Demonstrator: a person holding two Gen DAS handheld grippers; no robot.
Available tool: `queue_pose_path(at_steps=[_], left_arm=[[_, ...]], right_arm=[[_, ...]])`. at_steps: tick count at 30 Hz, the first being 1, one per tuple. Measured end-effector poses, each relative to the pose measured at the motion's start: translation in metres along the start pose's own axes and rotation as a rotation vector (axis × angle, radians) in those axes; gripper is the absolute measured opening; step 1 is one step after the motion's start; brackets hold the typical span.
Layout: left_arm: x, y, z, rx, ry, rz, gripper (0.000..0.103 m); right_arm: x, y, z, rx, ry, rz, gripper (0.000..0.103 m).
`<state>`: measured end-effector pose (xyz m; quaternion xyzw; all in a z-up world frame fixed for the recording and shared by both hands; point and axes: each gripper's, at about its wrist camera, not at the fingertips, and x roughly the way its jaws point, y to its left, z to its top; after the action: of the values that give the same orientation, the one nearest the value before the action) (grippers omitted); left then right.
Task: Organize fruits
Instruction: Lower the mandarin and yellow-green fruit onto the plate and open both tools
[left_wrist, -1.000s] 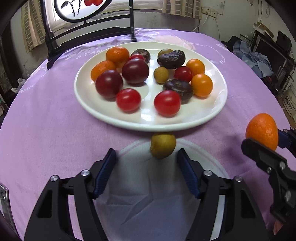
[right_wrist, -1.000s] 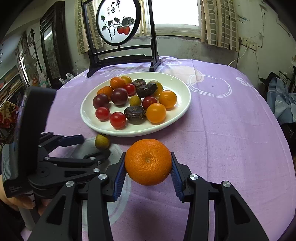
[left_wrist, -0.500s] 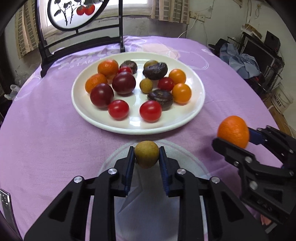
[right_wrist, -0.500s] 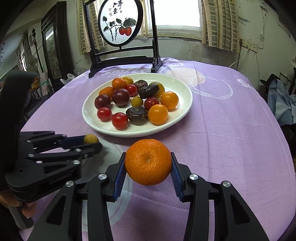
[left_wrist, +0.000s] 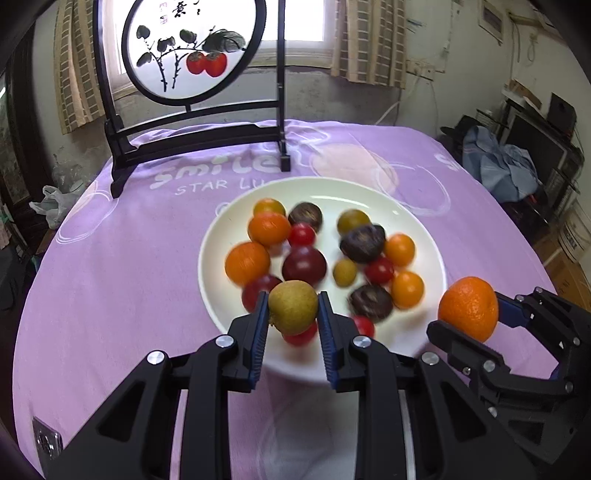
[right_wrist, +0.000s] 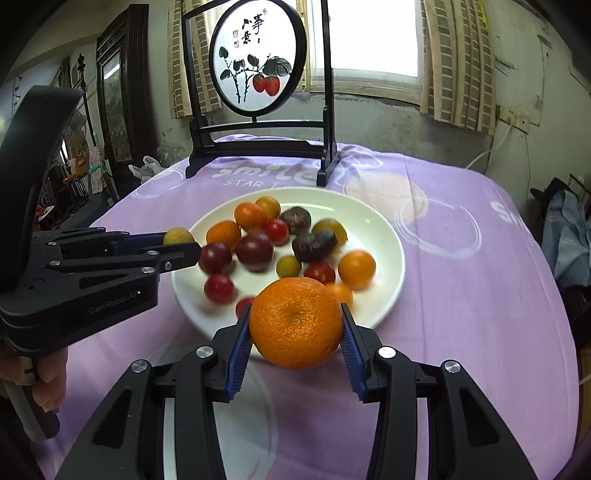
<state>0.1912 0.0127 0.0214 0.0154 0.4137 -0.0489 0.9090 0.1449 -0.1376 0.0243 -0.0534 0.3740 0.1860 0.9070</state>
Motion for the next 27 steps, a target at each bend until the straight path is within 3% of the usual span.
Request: queue_pose_path(at_steps=[11,13,14,15,24,27], left_arm=[[0.057,0.012,0.043,-0.061,0.031,0.037,0.026],[0.063,0.014,0.045,-0.078,0.036,0.050,0.046],[0.064,0.016,0.045,-0.088,0.032,0.064,0.063],[0.064,0.017,0.045,-0.099,0.018,0.080,0.066],[0.049,0.023,0.033,-0.121,0.024,0.076,0.067],[0.036,0.022,0.026,-0.115,0.010,0.091,0.079]], right_arm=[[0.069,-0.001,0.037,-0.004,0.049,-0.022,0.046],[0.073,-0.002,0.037,0.009,0.042,-0.030,0.058],[0.073,-0.003,0.037,0.014,0.033,-0.033,0.060],[0.072,-0.003,0.037,0.015,0.027,-0.027,0.061],[0.042,-0.009,0.031,0.035,-0.030,-0.033,0.061],[0.027,-0.012,0.025,0.042,-0.043,-0.034,0.063]])
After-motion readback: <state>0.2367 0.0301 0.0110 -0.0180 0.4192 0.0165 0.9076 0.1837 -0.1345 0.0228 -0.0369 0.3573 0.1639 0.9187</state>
